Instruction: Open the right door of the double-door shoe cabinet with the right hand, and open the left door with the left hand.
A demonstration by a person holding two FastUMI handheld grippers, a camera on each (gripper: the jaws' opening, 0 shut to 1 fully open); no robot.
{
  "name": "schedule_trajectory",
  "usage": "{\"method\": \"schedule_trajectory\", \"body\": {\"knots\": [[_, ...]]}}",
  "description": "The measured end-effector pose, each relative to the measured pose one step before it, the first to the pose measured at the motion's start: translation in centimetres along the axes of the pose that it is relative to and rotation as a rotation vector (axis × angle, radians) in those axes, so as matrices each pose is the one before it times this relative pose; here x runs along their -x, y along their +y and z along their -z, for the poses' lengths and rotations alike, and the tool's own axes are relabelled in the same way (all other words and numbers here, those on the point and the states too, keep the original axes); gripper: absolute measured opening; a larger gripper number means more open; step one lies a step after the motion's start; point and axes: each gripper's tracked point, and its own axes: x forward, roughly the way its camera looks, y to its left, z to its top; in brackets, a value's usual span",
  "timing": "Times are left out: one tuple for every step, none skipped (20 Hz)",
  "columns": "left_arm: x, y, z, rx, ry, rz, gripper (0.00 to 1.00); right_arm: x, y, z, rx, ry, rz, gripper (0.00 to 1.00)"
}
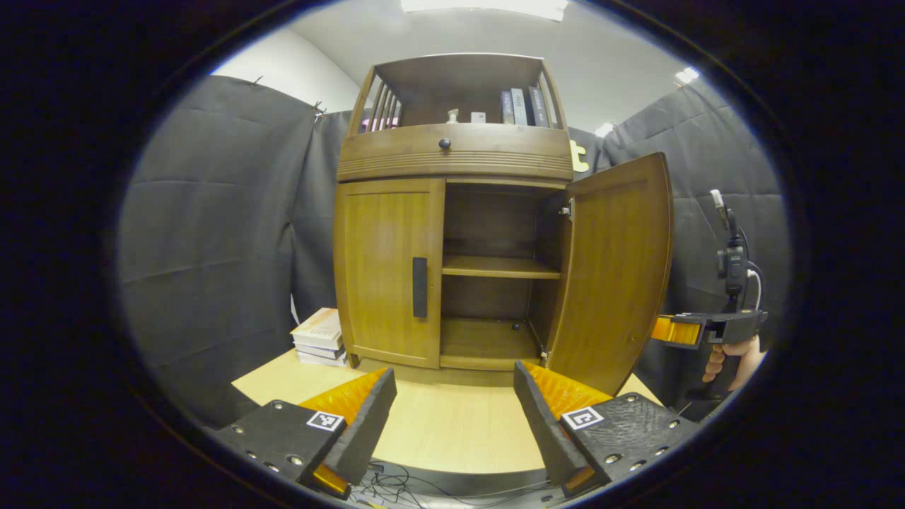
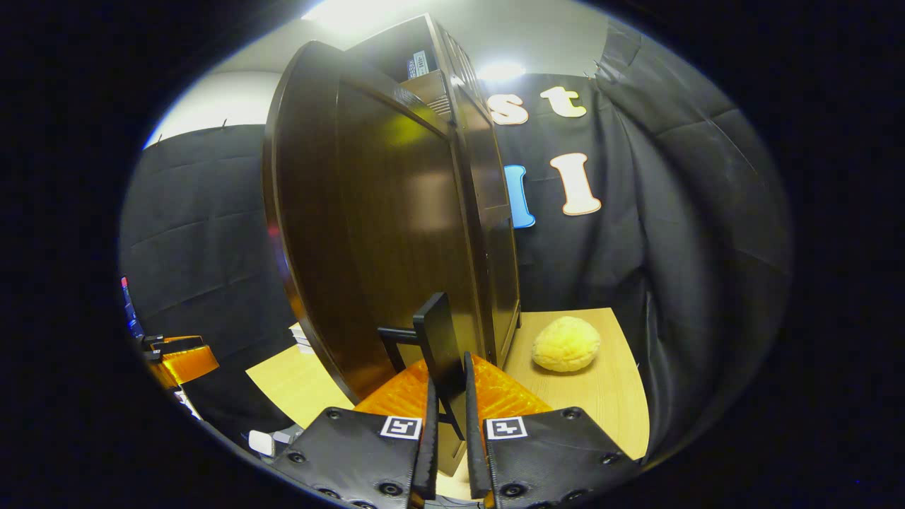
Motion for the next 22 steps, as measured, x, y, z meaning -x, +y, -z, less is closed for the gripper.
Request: {"method": "schedule_trajectory", "body": {"knots": [[-0.061,0.061,-0.153,-0.00104,0.00019,0.00265,0.96,0.033,-0.025,-0.068,0.01506,-0.00098,0.00909,0.18],[-0.125,-0.021,0.068,0.00186,0.00179,0.0047,0.96,-0.078,0.02,0.127,0.01256,-0.0002,0.00833,0.18],[-0.097,0.087,0.036,0.00304,0.00365,0.00603,0.96,0.017,-0.081,-0.022,0.00458,0.0006,0.00797,0.17],[-0.18,0.165,0.088,0.00183,0.00577,0.00597,0.96,0.056,-0.021,0.008,-0.00264,0.0013,0.00595,0.17],[-0.242,0.263,-0.018,-0.00056,0.00594,0.00487,0.96,0.106,-0.083,-0.066,-0.0076,0.00253,0.00641,0.18],[-0.309,0.177,0.13,-0.00096,0.00463,0.00599,0.96,0.118,-0.074,-0.037,-0.0081,0.00155,0.00823,0.18],[-0.303,0.219,0.014,0.00003,0.00433,0.00702,0.96,0.217,-0.071,-0.023,-0.00841,0.00206,0.00986,0.18],[-0.361,0.293,0.095,0.00138,0.00481,0.00773,0.96,0.287,0.006,0.146,-0.00671,0.00423,0.00889,0.18],[-0.298,0.379,-0.011,0.0028,0.00261,0.00887,0.96,0.34,-0.076,0.014,-0.00268,0.00317,0.01246,0.18],[-0.346,0.341,-0.285,0.00425,0.00044,0.01073,0.96,0.271,-0.05,-0.028,0.0026,0.00016,0.01332,0.18],[-0.373,0.312,-0.349,0.00343,0.00186,0.01052,0.96,0.417,-0.091,0.033,0.00798,0.00149,0.01522,0.17],[-0.426,0.411,-0.119,0.00293,0.00186,0.00936,0.96,0.408,-0.072,0.05,0.00829,0.00262,0.01403,0.16],[-0.425,0.413,-0.268,0.00242,-0.0008,0.0118,0.96,0.44,0.009,0.054,0.00939,0.002,0.01302,0.19],[-0.589,0.418,-0.179,0.00115,-0.00182,0.01254,0.96,0.449,0.026,-0.087,0.01062,-0.0046,0.0161,0.18],[-0.509,0.64,-0.313,-0.00171,-0.00156,0.0097,0.96,0.539,-0.035,-0.301,0.00953,-0.00724,0.01893,0.19],[-0.674,0.653,-0.208,-0.00302,-0.00149,0.00912,0.96,0.529,0.015,-0.219,0.00703,-0.00477,0.02151,0.19],[-0.629,0.618,-0.411,-0.00332,-0.00147,0.00958,0.96,0.524,-0.033,-0.242,0.00745,-0.00678,0.02576,0.18],[-0.78,0.695,-0.286,-0.00355,-0.00332,0.00914,0.96,0.457,0.02,-0.274,0.00297,-0.00657,0.02637,0.19],[-0.764,0.686,-0.501,-0.0037,-0.00658,0.00956,0.96,0.722,0.076,-0.202,-0.00035,-0.00936,0.02411,0.17],[-0.752,0.705,-0.374,-0.00374,-0.00797,0.0104,0.96,0.895,0.01,-0.039,-0.00766,-0.0115,0.02634,0.17],[-0.765,0.797,-0.531,-0.00412,-0.00888,0.01051,0.96,0.933,0.301,-0.155,-0.00891,-0.01119,0.02112,0.17],[-0.75,0.741,-0.353,-0.00392,-0.00684,0.00819,0.96,0.849,0.409,0.026,-0.00079,-0.01061,0.02346,0.19]]}}
